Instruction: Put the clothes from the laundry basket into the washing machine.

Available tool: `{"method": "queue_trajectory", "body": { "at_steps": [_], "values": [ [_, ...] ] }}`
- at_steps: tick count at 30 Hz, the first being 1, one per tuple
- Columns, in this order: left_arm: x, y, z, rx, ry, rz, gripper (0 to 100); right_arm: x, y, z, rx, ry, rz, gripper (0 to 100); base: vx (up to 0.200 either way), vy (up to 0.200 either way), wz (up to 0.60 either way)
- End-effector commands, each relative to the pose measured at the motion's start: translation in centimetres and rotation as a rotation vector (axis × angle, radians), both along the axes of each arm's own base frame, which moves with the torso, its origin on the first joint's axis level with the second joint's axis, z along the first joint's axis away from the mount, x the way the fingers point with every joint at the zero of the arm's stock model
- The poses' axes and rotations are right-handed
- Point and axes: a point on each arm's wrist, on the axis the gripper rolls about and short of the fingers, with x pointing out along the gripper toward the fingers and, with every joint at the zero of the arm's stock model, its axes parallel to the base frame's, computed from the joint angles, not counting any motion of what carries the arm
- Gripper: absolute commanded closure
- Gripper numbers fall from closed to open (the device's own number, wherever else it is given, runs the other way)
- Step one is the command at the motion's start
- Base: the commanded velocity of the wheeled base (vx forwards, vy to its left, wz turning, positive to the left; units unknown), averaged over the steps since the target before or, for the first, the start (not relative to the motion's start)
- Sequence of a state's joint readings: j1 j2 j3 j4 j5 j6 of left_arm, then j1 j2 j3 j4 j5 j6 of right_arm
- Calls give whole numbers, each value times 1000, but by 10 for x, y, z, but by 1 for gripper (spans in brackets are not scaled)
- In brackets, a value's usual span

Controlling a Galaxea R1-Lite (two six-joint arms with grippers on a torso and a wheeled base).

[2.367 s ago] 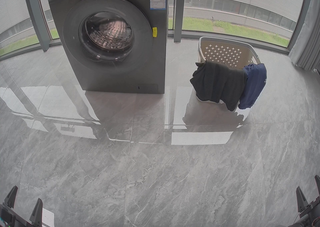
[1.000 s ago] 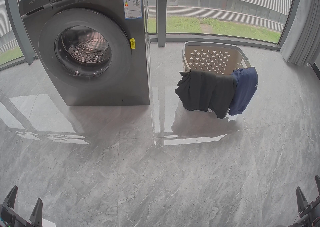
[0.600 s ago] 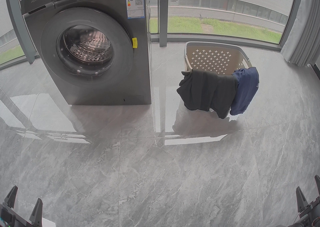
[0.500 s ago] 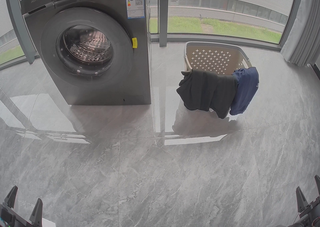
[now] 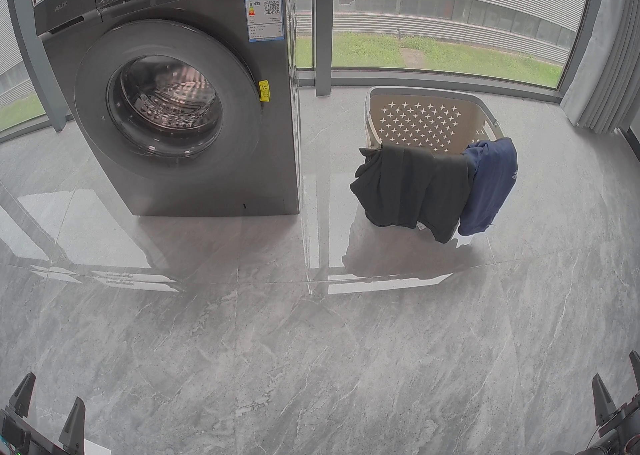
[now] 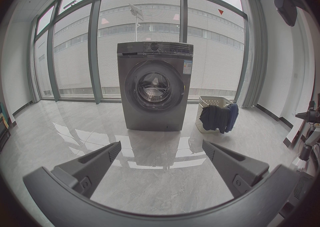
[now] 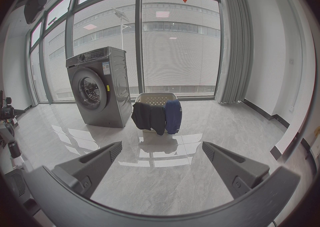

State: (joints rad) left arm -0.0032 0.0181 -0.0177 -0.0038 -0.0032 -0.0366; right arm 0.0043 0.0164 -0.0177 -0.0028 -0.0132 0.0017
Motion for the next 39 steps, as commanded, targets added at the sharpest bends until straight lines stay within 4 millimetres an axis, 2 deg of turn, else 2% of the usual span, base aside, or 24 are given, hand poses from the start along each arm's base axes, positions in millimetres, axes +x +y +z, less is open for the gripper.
{"method": "queue_trajectory", "body": {
  "at_steps": [1,5,11,39],
  "values": [
    [0,0,-5,0,-1,2,0,1,0,-5,0,7,0,0,200,0,0],
    [0,0,-5,3,-1,0,0,1,0,-5,0,7,0,0,200,0,0],
    [0,0,-5,1,-1,0,0,1,0,-5,1,7,1,0,0,0,0],
    [0,0,-5,3,-1,0,0,1,0,-5,0,7,0,0,0,-200,0]
  ]
}}
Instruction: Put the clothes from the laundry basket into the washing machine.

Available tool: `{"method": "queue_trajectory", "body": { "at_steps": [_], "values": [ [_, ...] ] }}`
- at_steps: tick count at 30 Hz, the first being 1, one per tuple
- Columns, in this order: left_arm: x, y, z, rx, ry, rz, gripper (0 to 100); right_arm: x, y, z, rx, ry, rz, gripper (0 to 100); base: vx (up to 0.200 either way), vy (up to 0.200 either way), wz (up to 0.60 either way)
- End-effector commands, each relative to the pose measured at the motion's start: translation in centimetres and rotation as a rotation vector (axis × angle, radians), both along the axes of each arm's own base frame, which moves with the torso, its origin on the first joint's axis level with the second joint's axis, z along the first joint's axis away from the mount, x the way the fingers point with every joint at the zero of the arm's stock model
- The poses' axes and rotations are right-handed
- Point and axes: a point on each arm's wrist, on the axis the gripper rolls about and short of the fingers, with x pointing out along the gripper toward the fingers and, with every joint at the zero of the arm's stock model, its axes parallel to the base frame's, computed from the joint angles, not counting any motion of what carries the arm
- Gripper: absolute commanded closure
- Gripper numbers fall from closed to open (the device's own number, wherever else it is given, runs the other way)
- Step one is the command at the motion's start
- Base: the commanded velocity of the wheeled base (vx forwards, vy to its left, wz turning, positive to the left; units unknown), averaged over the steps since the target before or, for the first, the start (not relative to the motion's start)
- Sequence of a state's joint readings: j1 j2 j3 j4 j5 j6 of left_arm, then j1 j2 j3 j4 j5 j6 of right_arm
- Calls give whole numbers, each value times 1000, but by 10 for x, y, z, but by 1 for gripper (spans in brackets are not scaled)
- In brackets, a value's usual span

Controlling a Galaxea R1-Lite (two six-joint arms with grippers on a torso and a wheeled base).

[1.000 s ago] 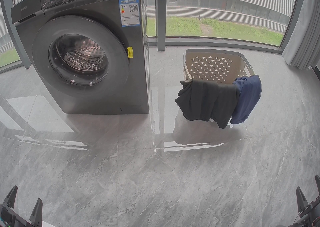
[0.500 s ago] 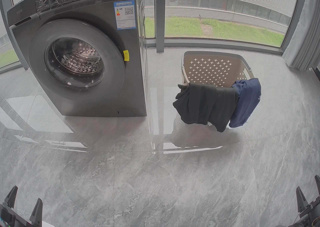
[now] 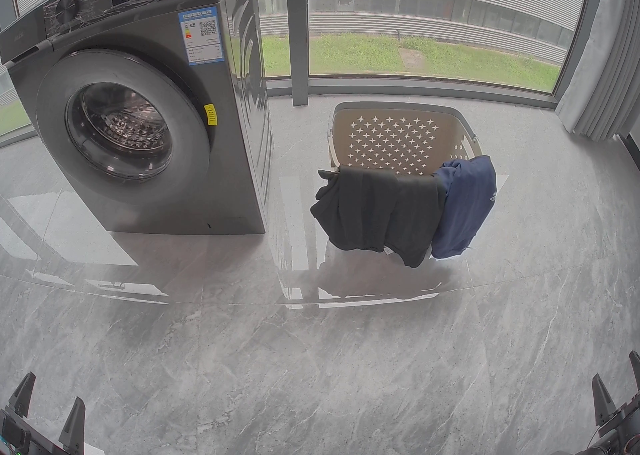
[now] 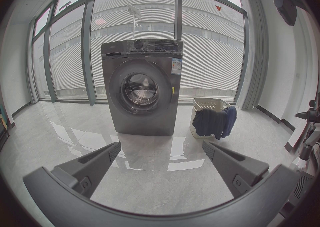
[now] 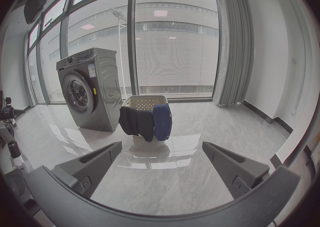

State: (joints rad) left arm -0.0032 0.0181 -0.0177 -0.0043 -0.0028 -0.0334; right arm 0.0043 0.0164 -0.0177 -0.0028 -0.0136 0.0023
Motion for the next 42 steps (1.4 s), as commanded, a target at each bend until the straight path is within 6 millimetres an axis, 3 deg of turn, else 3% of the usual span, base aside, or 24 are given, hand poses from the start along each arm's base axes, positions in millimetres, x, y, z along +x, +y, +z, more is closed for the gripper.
{"method": "queue_trajectory", "body": {
  "at_steps": [1,11,35,42],
  "values": [
    [0,0,-5,0,-1,0,0,1,0,-5,-1,7,2,0,0,-200,0],
    [0,0,-5,1,-1,0,0,1,0,-5,1,7,2,0,0,-20,0],
    [0,0,-5,-2,-1,0,0,1,0,-5,-1,7,2,0,200,0,0],
    [0,0,-5,1,-1,0,0,1,0,-5,1,7,0,0,0,-29,0]
  ]
}}
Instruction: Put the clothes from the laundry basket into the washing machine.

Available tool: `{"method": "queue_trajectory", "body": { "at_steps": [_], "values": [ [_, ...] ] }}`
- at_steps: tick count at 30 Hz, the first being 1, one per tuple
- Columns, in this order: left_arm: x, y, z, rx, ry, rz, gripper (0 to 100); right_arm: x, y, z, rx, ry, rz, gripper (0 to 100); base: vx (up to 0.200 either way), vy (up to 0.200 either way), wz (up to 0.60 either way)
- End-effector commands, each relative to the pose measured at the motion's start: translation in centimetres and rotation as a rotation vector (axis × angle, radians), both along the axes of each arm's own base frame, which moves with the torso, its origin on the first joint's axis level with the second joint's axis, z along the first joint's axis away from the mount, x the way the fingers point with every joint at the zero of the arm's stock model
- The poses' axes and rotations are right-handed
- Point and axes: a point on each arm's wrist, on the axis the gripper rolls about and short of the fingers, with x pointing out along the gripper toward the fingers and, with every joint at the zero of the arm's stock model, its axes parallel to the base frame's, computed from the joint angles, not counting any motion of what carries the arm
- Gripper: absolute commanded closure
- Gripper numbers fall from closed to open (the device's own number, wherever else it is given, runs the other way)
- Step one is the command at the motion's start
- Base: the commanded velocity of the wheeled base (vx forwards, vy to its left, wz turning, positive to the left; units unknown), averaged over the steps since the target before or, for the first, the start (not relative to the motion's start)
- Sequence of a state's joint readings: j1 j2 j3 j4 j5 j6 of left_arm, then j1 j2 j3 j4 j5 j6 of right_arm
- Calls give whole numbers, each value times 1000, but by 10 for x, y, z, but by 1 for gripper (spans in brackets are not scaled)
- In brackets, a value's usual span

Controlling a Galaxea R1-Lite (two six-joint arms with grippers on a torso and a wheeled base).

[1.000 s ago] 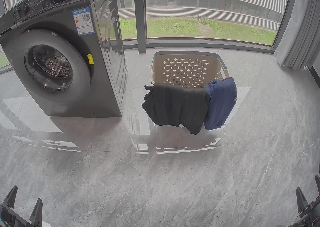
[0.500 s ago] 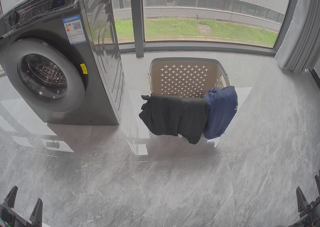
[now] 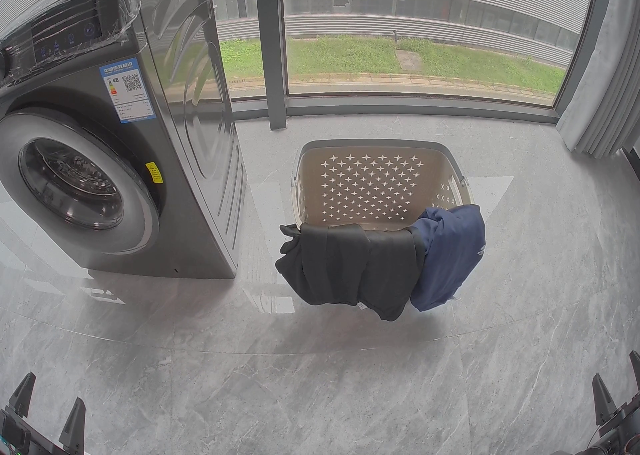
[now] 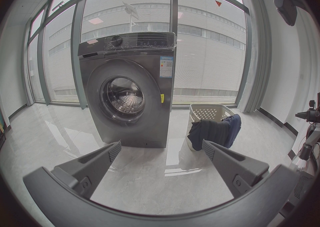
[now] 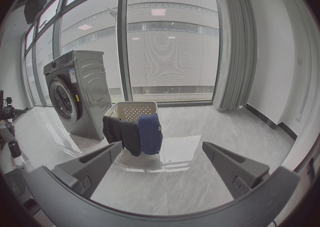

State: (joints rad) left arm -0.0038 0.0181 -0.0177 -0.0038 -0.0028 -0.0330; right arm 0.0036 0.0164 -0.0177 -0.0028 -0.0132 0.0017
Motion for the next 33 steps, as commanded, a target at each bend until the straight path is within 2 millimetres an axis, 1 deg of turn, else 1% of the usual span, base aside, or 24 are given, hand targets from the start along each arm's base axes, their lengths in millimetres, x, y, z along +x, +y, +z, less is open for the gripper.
{"method": "queue_trajectory", "body": {
  "at_steps": [1,17,29,33],
  "values": [
    [0,0,-5,1,-1,0,0,1,0,-5,0,7,0,0,0,-200,0],
    [0,0,-5,8,-1,2,0,1,0,-5,0,7,0,0,0,-200,0],
    [0,0,-5,2,-1,0,0,1,0,-5,0,7,0,0,0,0,0],
    [0,0,-5,1,-1,2,0,1,0,-5,0,7,2,0,200,0,0]
  ]
}}
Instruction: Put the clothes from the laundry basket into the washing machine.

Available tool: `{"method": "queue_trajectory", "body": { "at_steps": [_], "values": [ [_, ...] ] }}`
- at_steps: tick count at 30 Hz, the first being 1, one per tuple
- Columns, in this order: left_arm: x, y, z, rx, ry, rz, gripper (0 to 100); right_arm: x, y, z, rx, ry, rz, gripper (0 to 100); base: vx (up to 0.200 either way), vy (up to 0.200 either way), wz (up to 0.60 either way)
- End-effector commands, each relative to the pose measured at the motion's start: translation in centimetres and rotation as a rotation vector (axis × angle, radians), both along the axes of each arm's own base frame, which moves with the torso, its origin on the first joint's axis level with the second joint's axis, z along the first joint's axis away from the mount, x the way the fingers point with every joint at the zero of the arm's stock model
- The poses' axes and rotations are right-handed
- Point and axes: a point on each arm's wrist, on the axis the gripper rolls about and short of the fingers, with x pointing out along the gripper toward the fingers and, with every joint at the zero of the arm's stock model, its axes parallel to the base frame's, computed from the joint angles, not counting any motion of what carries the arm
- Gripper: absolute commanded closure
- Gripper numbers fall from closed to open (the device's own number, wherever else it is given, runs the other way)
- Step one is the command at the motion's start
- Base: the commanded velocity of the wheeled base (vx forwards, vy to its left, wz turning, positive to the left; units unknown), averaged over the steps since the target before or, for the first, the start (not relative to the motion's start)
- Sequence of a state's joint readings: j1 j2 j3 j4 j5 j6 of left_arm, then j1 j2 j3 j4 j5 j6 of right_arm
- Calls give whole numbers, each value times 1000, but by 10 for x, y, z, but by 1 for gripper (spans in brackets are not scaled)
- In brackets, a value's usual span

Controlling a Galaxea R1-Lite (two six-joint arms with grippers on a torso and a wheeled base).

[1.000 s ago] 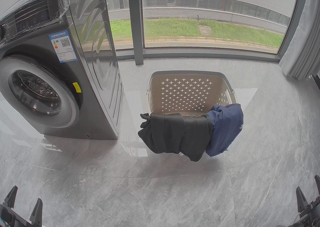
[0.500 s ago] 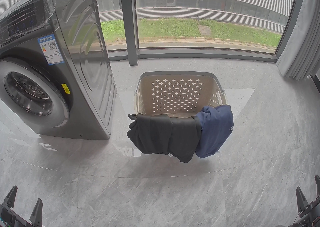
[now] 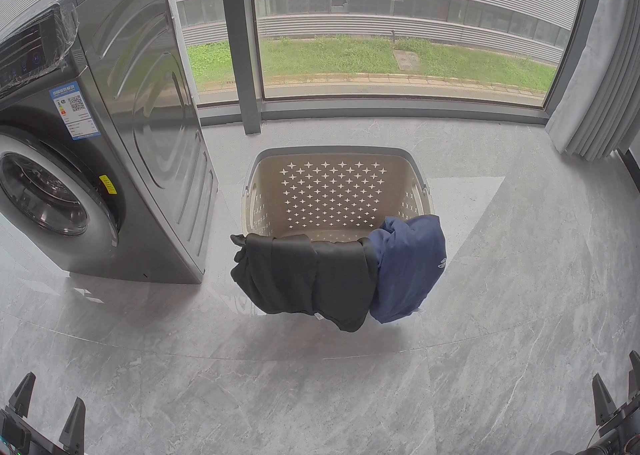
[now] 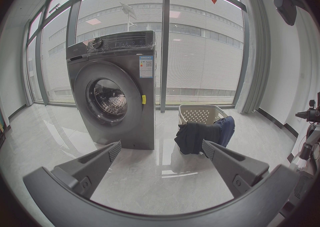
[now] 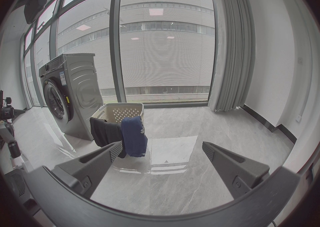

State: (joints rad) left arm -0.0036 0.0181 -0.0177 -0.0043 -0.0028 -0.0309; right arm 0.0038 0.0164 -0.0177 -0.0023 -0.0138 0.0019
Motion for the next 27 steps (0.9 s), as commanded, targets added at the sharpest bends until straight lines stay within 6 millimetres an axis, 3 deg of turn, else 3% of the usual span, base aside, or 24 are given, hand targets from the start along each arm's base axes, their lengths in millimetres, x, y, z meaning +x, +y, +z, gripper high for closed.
{"method": "queue_trajectory", "body": {
  "at_steps": [1,20,27],
  "values": [
    [0,0,-5,-1,-1,2,0,1,0,-5,1,7,2,0,200,0,0],
    [0,0,-5,-1,-1,0,0,1,0,-5,0,7,2,0,200,0,0],
    [0,0,-5,-3,-1,2,0,1,0,-5,1,7,2,0,0,-29,0]
  ]
}}
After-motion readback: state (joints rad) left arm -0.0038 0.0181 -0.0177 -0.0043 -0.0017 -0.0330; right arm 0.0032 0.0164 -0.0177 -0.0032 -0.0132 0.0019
